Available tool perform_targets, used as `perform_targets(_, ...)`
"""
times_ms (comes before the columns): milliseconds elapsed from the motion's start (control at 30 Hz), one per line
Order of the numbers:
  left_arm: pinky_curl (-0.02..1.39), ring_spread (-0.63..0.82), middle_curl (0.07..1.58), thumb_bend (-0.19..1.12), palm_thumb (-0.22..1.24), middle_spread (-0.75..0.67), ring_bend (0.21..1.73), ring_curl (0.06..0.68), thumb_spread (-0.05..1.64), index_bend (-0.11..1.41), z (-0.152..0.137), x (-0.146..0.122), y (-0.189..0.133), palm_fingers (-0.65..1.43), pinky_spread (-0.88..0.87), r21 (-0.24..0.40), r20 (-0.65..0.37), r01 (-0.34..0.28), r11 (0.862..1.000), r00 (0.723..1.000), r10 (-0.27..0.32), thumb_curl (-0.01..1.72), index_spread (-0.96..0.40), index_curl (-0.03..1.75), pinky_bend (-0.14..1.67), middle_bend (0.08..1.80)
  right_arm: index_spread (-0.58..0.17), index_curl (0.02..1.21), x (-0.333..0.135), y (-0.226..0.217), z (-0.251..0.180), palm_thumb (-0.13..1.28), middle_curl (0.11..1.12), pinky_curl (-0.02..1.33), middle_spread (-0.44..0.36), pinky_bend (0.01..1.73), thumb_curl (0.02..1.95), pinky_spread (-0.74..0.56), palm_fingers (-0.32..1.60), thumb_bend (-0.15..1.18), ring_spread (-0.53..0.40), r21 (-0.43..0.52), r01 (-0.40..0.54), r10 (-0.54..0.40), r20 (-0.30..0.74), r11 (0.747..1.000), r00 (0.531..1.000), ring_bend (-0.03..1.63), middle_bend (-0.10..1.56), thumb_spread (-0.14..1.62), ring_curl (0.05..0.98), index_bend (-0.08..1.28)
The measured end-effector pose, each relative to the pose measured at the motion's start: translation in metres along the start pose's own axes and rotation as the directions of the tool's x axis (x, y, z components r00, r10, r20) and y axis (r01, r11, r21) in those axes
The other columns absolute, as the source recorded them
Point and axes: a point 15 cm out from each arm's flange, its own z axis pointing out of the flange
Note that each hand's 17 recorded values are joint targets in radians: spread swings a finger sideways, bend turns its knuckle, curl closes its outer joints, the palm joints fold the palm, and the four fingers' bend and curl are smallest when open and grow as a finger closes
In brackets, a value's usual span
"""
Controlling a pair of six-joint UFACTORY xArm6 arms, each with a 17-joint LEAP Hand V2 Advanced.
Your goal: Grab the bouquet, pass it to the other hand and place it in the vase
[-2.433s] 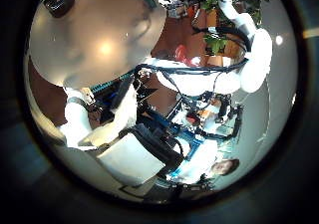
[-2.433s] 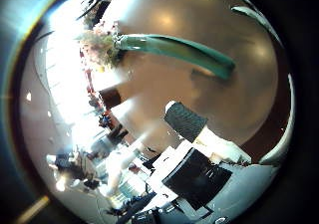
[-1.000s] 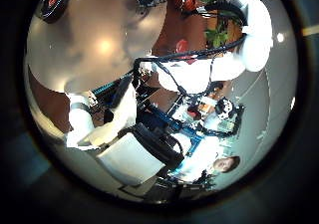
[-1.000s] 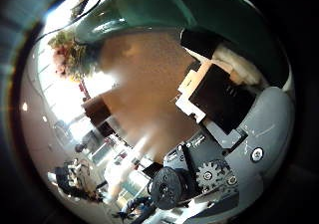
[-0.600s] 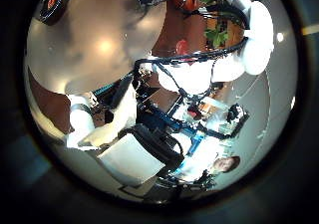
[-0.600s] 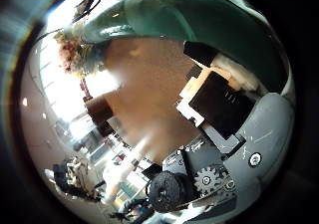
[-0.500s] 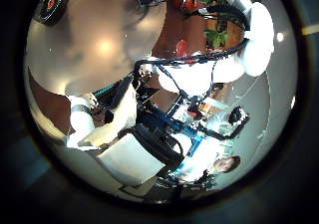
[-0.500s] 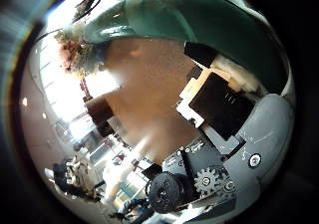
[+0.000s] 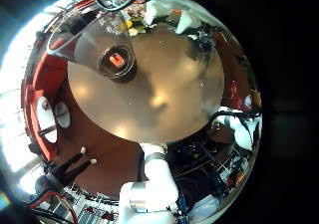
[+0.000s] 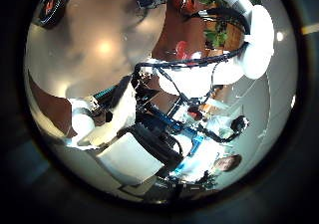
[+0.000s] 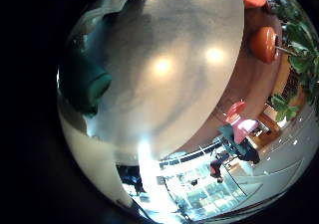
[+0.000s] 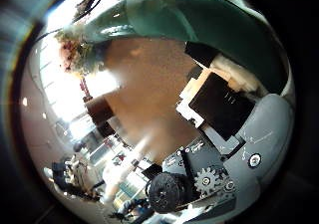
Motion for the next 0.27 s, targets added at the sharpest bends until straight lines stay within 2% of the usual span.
perform_targets(267,0.32,0.52,0.33,-0.02,0.48,0.33,0.49,0.186,1.09,0.18,-0.006,-0.015,0.0,0.2,0.48,-0.047,-0.01,0.075,0.996,0.997,-0.075,0.35,0.04,0.36,0.2,0.19,-0.248,0.95,0.0,0.0,0.0,1.07,0.81,0.77,-0.132,1.34,0.93,-0.18,1.11,-0.01,-0.195,0.0,0.0,0.0,0.0,1.0,1.0,1.45,1.39,0.91,0.719,1.13)
